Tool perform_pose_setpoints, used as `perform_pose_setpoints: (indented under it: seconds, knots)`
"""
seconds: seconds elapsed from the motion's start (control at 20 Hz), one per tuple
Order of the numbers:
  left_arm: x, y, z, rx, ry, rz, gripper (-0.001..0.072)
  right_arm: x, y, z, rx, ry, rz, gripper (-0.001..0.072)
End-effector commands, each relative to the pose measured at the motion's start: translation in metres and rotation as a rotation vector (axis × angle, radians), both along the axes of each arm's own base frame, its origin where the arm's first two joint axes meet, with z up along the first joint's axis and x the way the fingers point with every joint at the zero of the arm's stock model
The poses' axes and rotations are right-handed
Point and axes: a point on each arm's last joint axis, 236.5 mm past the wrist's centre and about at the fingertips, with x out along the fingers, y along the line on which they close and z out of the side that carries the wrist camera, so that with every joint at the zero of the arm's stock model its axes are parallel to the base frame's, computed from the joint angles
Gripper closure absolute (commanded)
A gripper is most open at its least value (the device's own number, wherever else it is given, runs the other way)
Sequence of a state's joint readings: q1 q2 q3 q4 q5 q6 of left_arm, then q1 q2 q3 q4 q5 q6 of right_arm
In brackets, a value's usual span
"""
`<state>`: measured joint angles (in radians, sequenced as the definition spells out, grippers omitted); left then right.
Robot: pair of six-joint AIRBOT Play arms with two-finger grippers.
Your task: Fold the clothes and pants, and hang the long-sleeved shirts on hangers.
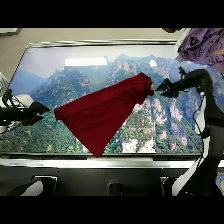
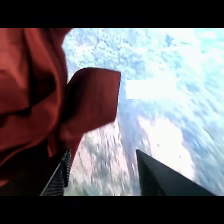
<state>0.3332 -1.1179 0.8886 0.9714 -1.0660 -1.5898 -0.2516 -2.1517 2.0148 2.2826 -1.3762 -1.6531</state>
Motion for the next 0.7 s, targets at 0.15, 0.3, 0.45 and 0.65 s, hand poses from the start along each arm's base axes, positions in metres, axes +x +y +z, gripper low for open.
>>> perform_pose_setpoints:
  seconds: [0.15, 0.3, 0.45, 0.65]
  knots:
    - [-0.007, -0.004, -0.001, -0.034, 0.027, 0.037, 0.0098, 0.023, 0.04, -0.032, -0.008, -0.042, 0.0, 0.038]
    - [-0.012, -0.009, -0.007, -0.056, 0.048, 0.038, 0.0098, 0.032, 0.042, -0.024, -0.009, -0.077, -0.02, 0.0683]
    - [-0.037, -0.036, -0.039, -0.1, 0.133, 0.003, 0.0098, 0.029, 0.02, 0.001, -0.054, -0.067, -0.072, 0.0684]
    - [-0.086, -0.114, -0.088, -0.193, 0.248, -0.093, 0.0098, 0.007, 0.006, 0.031, -0.141, -0.05, -0.019, 0.0684]
